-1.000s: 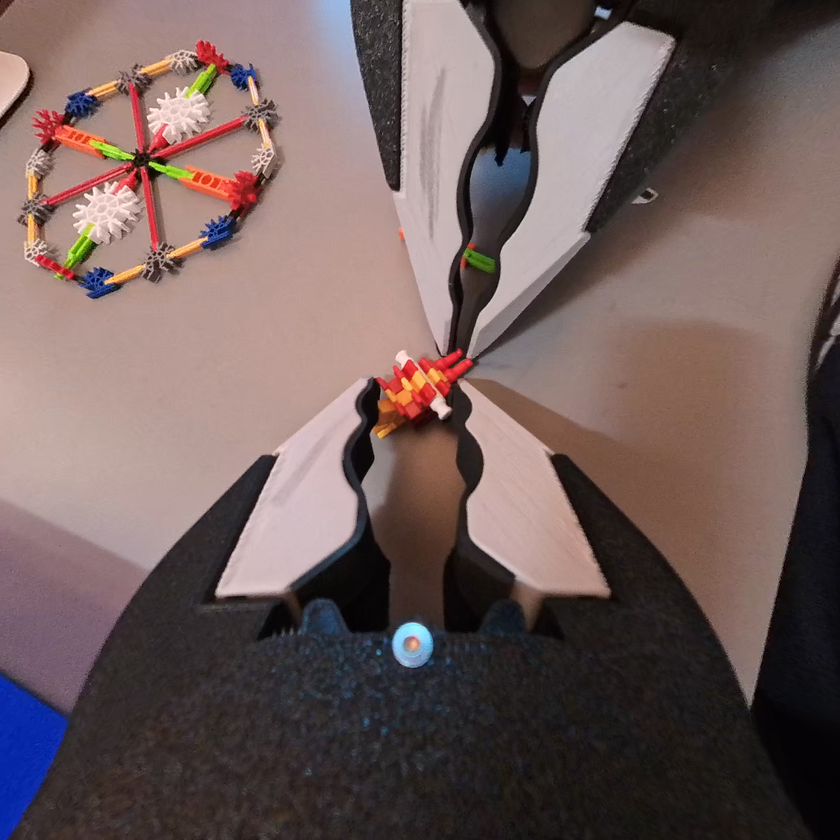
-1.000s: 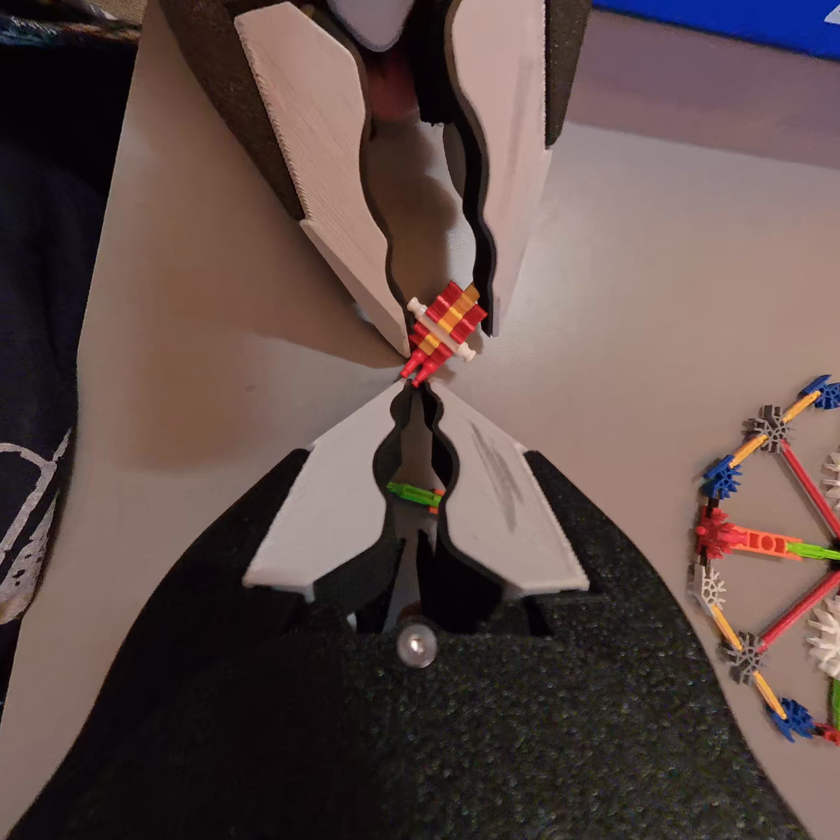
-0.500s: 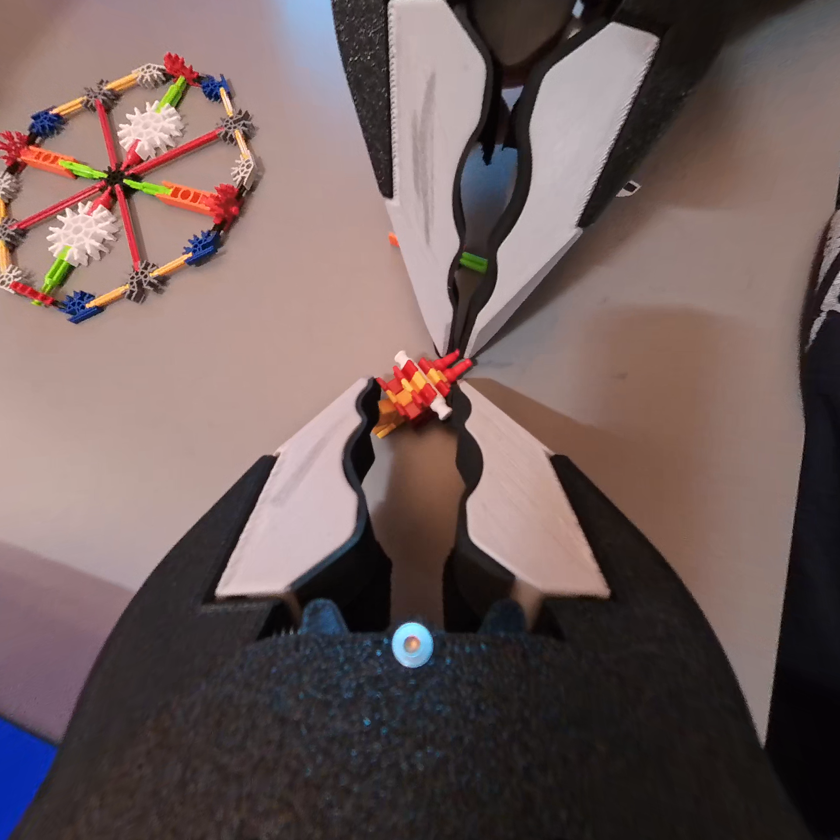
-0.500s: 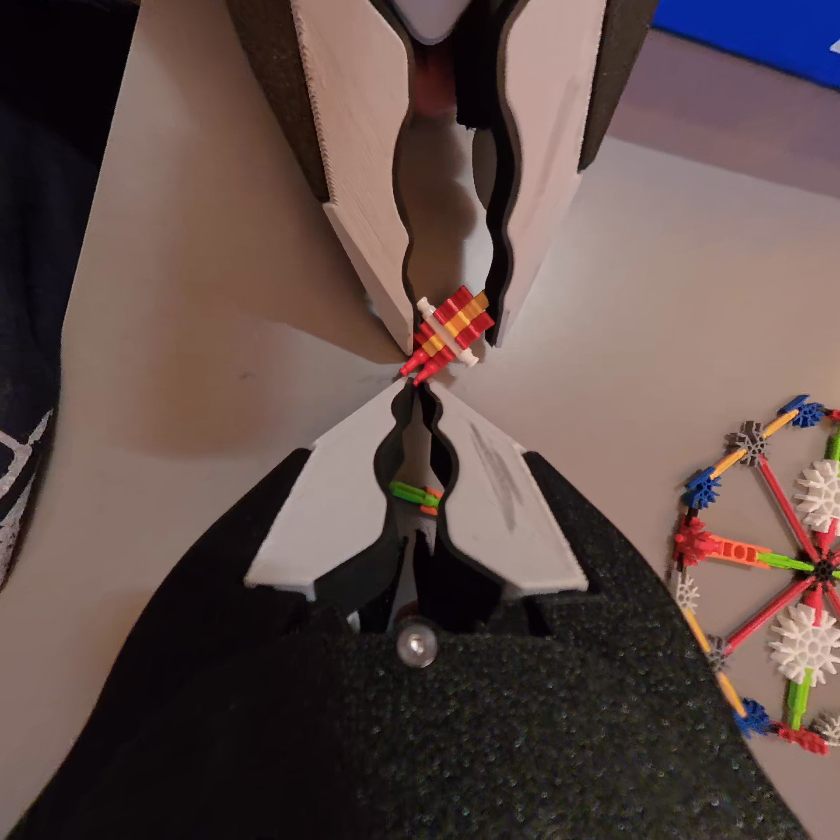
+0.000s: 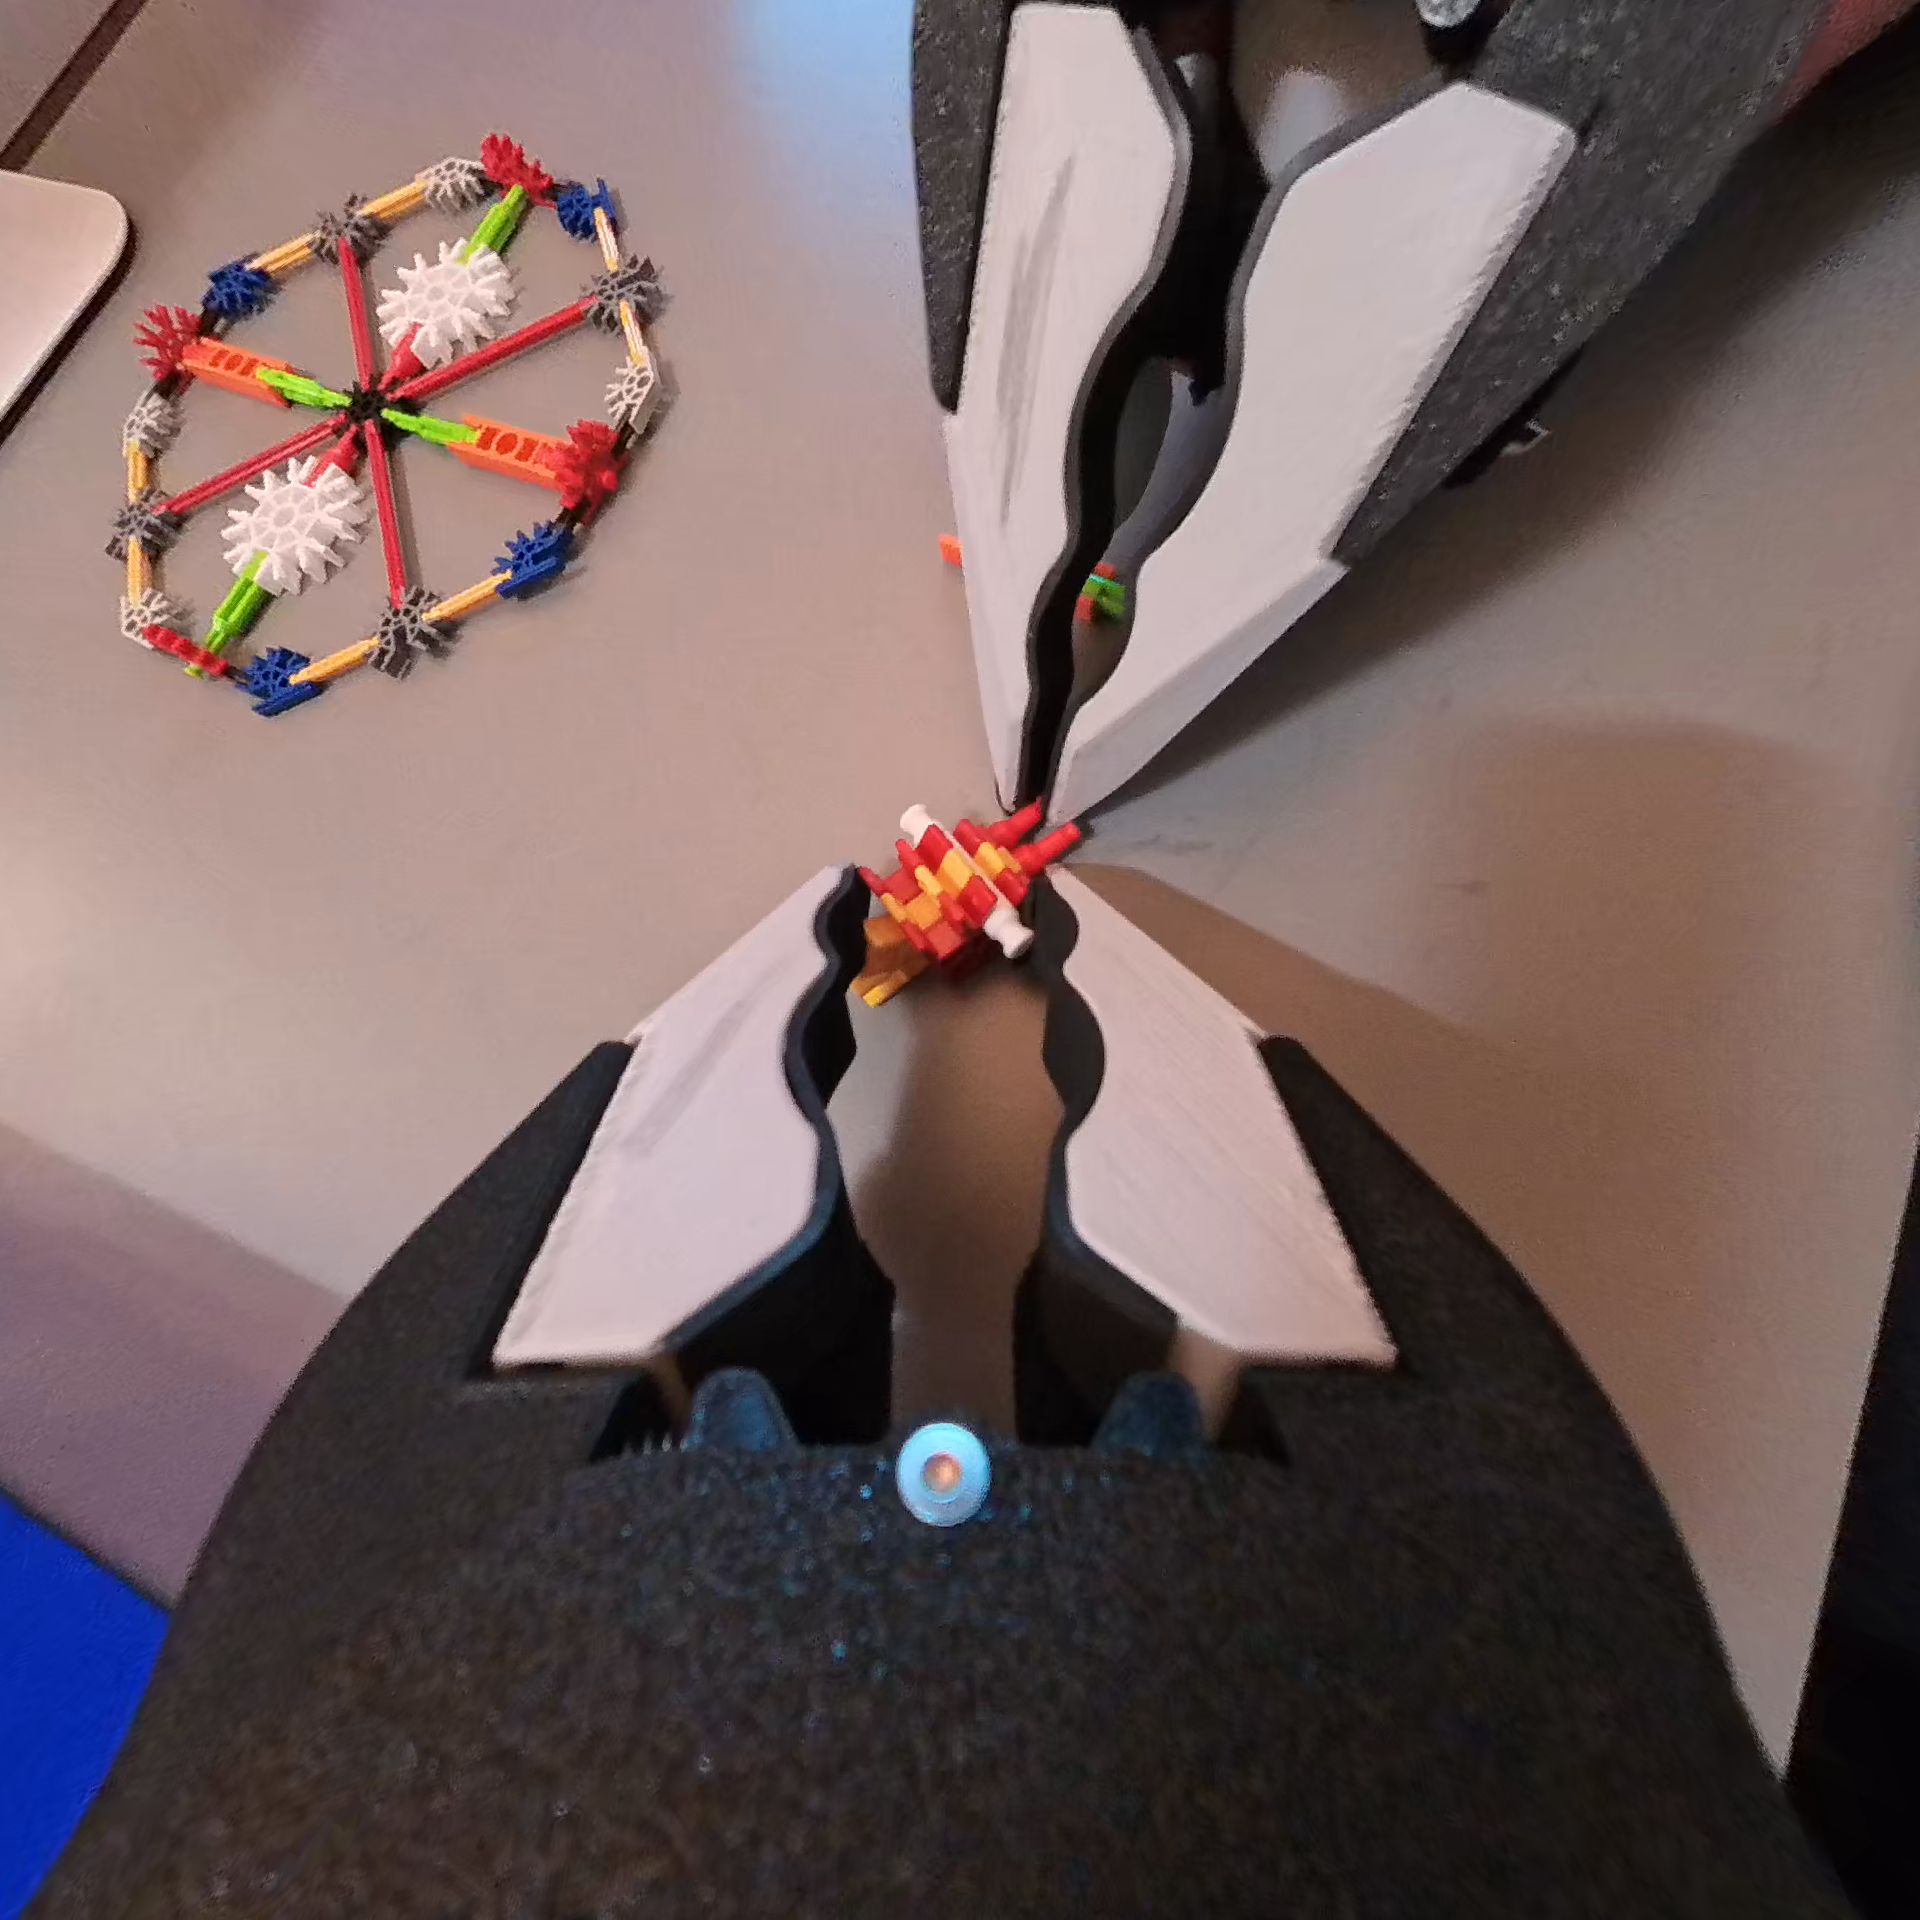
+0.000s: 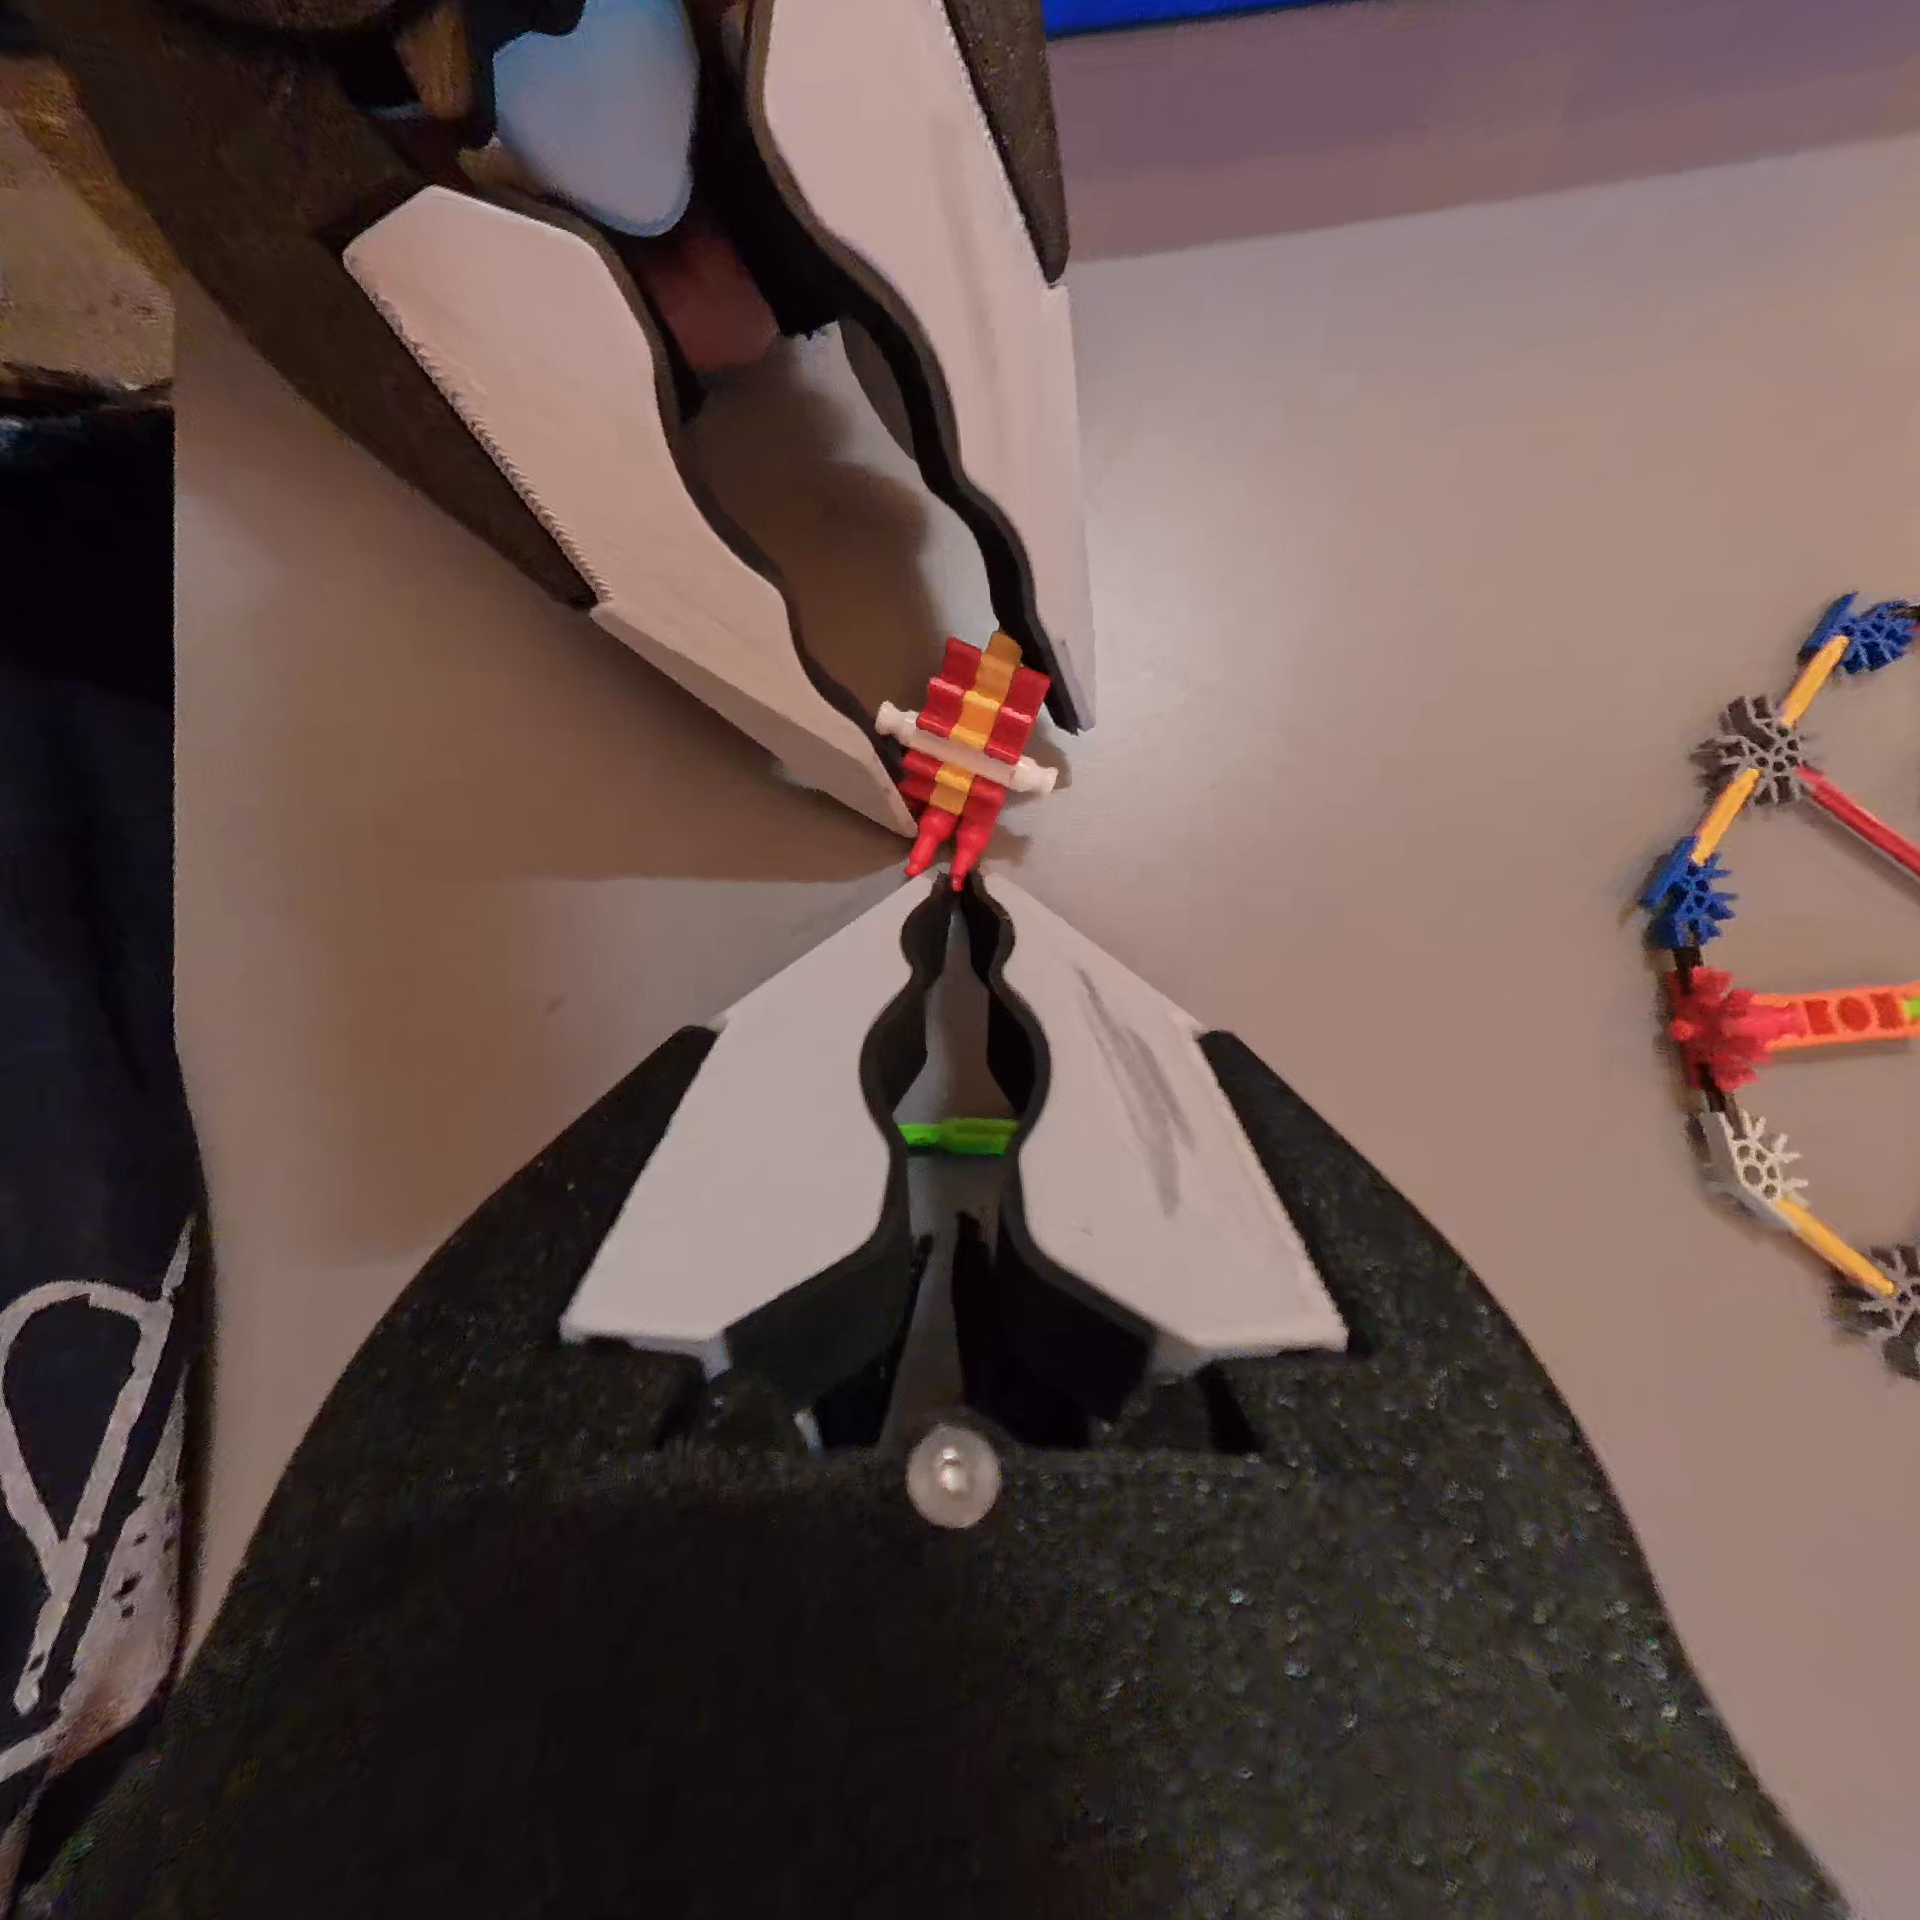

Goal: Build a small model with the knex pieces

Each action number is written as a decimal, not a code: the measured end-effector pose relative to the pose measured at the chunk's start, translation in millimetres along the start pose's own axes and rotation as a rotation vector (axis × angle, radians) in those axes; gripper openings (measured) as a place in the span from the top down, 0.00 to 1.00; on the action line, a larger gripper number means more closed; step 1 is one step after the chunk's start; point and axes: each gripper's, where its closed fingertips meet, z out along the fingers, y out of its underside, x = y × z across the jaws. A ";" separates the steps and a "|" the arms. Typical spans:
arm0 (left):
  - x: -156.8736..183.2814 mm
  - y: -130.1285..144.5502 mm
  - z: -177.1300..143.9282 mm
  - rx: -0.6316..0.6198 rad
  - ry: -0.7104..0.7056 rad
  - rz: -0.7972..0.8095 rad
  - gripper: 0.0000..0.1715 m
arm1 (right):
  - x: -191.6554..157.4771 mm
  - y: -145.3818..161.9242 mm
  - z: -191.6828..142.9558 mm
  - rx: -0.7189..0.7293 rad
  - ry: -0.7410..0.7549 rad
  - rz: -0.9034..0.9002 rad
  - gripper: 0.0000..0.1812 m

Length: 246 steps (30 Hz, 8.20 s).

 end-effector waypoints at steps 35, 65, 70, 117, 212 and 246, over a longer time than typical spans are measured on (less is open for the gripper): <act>-5.7 0.6 6.9 0.000 -0.011 -0.054 0.83 | 10.7 -5.2 5.0 0.002 0.060 -0.059 1.00; -3.3 -4.2 10.1 0.033 0.134 -0.035 0.84 | 9.7 -4.3 4.1 -0.201 -0.171 -0.492 1.00; -4.8 -1.1 8.6 0.021 0.080 -0.019 0.83 | 10.7 -4.4 4.3 -0.226 -0.091 -0.353 1.00; 7.6 5.0 -5.4 -0.002 0.072 -0.024 0.89 | 4.4 -2.9 3.3 -0.141 -0.157 -0.414 0.98; -8.1 8.9 0.3 -0.063 -0.314 -0.272 0.89 | 9.7 -9.7 8.2 -0.049 -0.354 0.068 1.00; -41.2 -7.6 -10.6 0.169 -0.191 -0.447 0.89 | 29.9 -18.7 -22.3 0.035 -0.277 0.025 0.94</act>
